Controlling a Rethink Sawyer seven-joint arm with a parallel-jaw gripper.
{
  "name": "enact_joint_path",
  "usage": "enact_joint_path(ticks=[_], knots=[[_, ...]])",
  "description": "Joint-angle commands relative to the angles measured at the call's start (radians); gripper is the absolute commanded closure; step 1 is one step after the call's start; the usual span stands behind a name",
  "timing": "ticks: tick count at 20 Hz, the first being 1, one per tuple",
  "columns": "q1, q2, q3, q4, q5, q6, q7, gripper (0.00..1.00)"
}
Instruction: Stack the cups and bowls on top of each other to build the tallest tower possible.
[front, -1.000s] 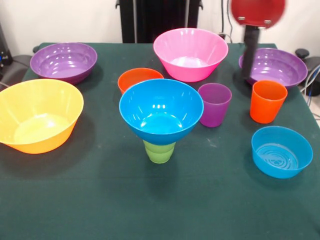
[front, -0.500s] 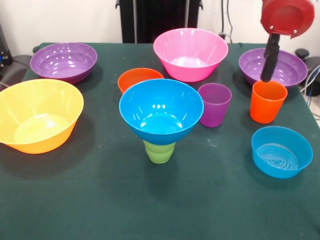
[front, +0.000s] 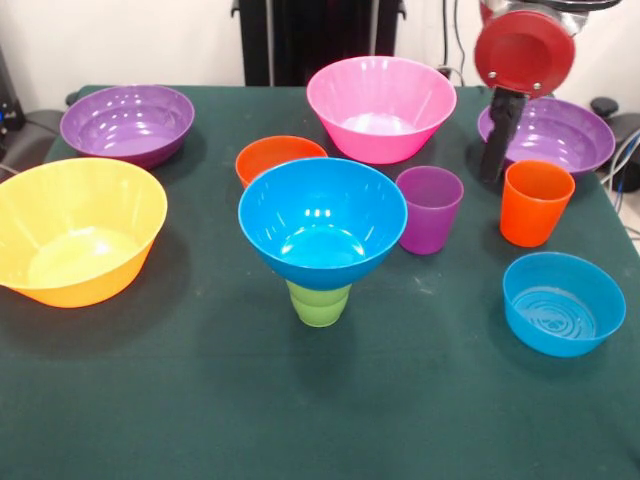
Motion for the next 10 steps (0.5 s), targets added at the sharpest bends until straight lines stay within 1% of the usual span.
enact_joint_path(ticks=[1, 2, 5, 6, 8, 10], knots=[[0.008, 0.035, -0.054, 0.107, -0.007, -0.098, 0.228, 0.0], [0.004, 0.039, -0.051, 0.125, 0.009, -0.138, 0.263, 0.0], [0.0, 0.051, -0.051, 0.151, 0.045, -0.194, 0.332, 0.0], [-0.003, 0.05, -0.055, 0.168, 0.064, -0.213, 0.369, 0.0], [-0.001, 0.044, -0.068, 0.189, 0.092, -0.231, 0.409, 0.0], [-0.002, 0.048, -0.068, 0.202, 0.108, -0.259, 0.422, 0.0]])
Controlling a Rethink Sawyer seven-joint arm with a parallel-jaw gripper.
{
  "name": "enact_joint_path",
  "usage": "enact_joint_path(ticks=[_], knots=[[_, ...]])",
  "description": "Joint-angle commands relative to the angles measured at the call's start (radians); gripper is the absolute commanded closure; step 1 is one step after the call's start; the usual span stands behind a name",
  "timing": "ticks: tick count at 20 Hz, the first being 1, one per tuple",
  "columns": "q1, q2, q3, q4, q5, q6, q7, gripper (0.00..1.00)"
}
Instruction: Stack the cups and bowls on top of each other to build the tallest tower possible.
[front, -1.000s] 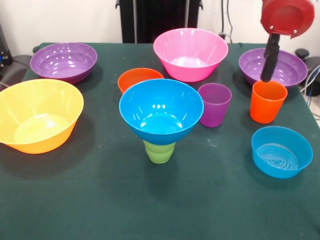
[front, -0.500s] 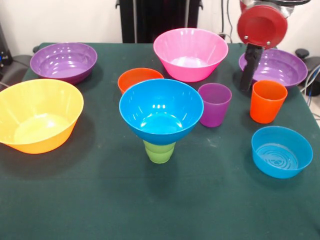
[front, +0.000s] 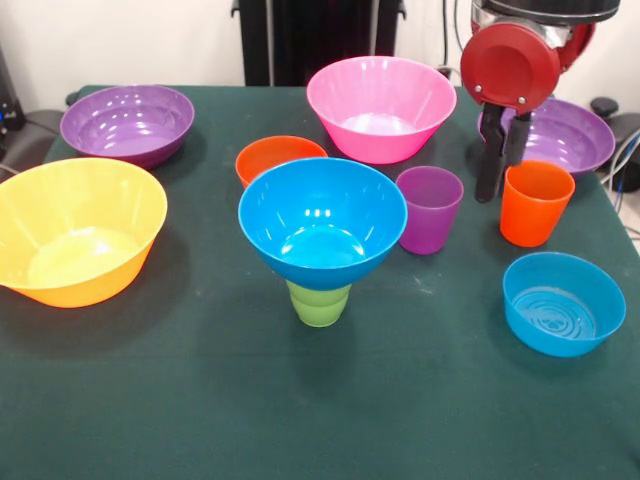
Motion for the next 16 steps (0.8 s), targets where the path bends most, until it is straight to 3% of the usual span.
enact_joint_path(ticks=[1, 7, 16], knots=[[-0.001, 0.047, -0.034, 0.162, 0.046, -0.116, 0.288, 0.0], [-0.001, 0.047, -0.044, 0.19, 0.06, -0.135, 0.284, 0.0], [0.0, 0.059, -0.048, 0.185, 0.038, -0.082, 0.223, 0.0]])
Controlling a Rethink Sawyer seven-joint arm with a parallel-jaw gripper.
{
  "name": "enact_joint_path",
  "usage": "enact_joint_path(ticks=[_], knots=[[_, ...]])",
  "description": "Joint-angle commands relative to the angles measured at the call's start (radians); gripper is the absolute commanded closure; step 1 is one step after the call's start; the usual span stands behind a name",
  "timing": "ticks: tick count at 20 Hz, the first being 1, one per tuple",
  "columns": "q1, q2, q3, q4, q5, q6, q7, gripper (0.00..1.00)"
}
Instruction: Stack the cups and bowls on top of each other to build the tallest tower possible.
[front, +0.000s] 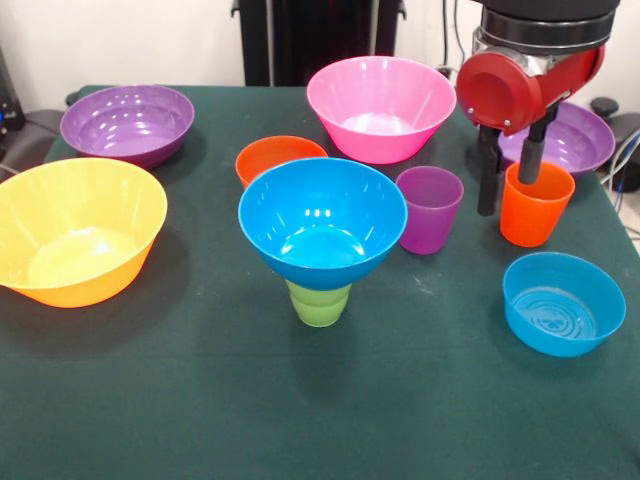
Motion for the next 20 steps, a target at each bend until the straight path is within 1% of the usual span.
enact_joint_path(ticks=[1, 4, 11, 16, 20], knots=[[-0.002, 0.053, -0.021, 0.108, -0.028, 0.022, 0.077, 0.0], [-0.002, 0.053, -0.025, 0.115, -0.034, 0.028, 0.07, 0.0], [-0.033, 0.068, 0.002, 0.167, -0.012, -0.027, 0.062, 0.0], [-0.046, 0.062, -0.003, 0.225, -0.033, -0.078, 0.062, 0.0], [-0.043, 0.054, -0.006, 0.264, -0.049, -0.105, 0.067, 0.0]])
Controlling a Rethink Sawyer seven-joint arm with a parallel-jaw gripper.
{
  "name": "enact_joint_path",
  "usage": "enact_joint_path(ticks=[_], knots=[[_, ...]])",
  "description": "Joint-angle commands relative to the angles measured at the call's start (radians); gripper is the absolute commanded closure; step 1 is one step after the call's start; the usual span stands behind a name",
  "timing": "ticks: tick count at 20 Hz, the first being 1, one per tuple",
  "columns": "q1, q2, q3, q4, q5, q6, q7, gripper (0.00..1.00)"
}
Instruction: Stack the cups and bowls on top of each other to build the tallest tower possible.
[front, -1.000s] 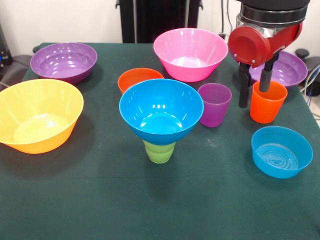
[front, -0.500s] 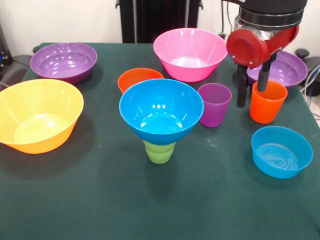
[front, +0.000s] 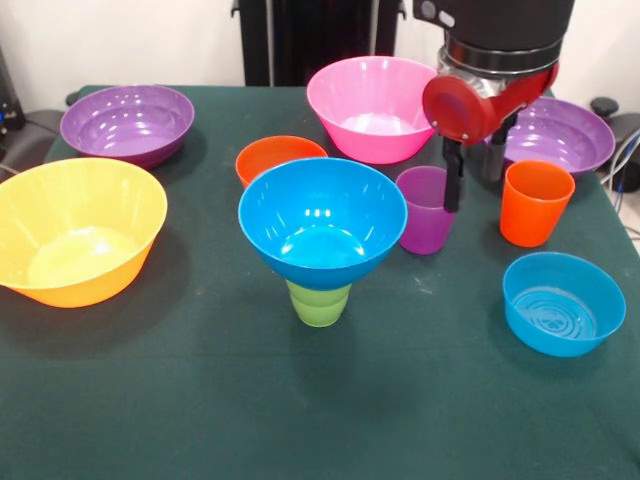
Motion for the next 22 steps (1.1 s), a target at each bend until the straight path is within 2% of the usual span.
enact_joint_path(ticks=[1, 13, 22], knots=[[-0.012, 0.052, -0.003, 0.167, -0.049, -0.099, 0.068, 0.0], [-0.023, 0.042, 0.011, 0.217, -0.036, -0.189, 0.084, 0.0], [0.026, -0.024, -0.015, 0.296, -0.038, -0.202, 0.139, 0.0]])
